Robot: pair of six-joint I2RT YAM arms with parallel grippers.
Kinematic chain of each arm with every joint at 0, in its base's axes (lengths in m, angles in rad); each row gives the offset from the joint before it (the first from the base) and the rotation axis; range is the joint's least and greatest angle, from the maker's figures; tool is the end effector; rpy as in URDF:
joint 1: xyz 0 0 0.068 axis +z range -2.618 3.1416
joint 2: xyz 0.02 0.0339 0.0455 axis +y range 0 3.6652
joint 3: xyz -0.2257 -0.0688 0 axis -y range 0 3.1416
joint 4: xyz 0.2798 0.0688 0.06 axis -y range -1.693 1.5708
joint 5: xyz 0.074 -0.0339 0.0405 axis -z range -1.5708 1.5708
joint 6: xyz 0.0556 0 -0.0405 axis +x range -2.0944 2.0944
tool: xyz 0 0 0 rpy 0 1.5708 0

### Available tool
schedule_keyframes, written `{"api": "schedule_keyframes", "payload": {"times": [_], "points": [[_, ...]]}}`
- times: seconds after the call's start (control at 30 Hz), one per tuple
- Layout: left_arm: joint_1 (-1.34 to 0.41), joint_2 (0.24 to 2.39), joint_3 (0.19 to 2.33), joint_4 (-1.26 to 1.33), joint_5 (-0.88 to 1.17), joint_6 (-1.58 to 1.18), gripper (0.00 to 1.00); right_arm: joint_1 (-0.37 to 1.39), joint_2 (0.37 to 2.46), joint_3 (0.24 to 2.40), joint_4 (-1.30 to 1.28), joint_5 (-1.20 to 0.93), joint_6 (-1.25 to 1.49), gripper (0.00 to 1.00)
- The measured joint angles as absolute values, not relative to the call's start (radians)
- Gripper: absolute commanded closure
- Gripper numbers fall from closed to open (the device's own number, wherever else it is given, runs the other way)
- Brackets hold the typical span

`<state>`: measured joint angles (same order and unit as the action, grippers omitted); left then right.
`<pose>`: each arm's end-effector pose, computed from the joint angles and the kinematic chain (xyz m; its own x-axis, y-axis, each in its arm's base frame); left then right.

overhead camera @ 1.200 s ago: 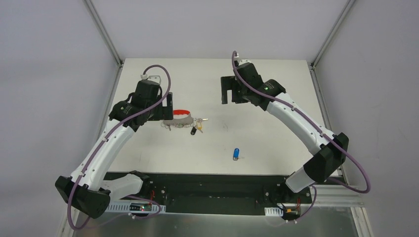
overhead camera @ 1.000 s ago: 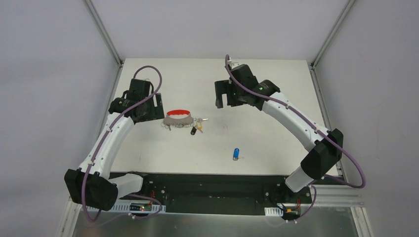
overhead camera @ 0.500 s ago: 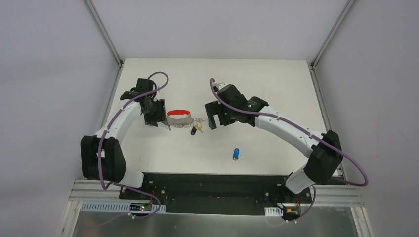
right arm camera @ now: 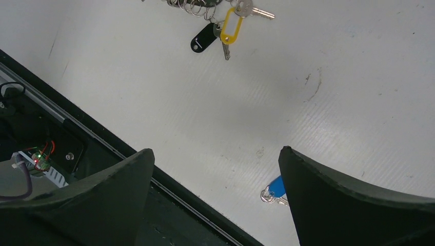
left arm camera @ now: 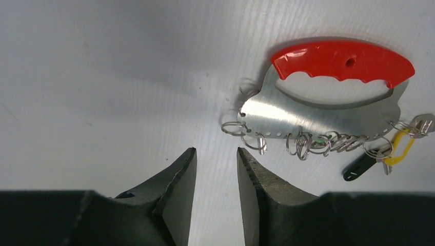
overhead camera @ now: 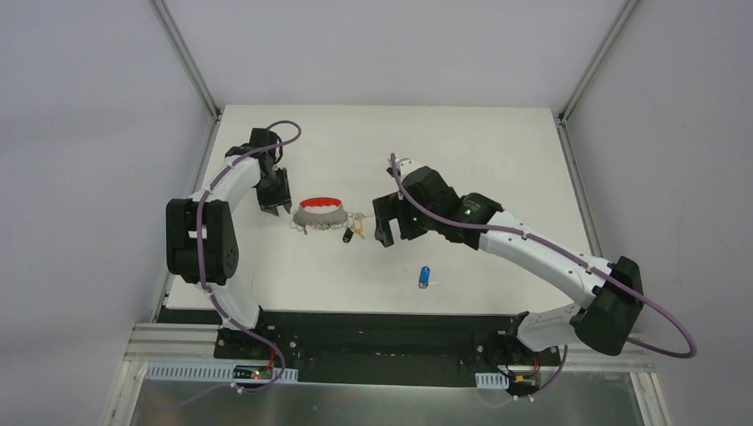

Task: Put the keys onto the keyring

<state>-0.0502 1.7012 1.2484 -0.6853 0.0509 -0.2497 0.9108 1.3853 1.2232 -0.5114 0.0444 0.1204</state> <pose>0.3809 -0.0220 0.1512 -0.8962 -0.2021 -0.3949 -0.1549 0.9767 -0.1484 0.2260 0.2872 0.2686 -0.4719 -0.4123 -0.7793 -0.7165 0.6945 0.0664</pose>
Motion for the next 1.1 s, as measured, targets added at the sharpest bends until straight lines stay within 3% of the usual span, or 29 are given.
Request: {"api": "schedule_keyframes", "payload": {"times": [0.37, 0.87, 1.1], "points": [[-0.051, 1.839, 1.344, -0.645, 0.040, -0.256, 1.00, 0.922, 1.308, 1.147, -0.495, 0.037, 0.123, 0.05], [-0.054, 1.910, 1.335, -0.614, 0.016, -0.301, 1.00, 0.928, 1.289, 1.132, -0.482, 0.038, 0.124, 0.05], [-0.151, 1.913, 1.304, -0.609, 0.010, -0.320, 1.00, 0.928, 1.289, 1.130, -0.482, 0.040, 0.131, 0.05]]}}
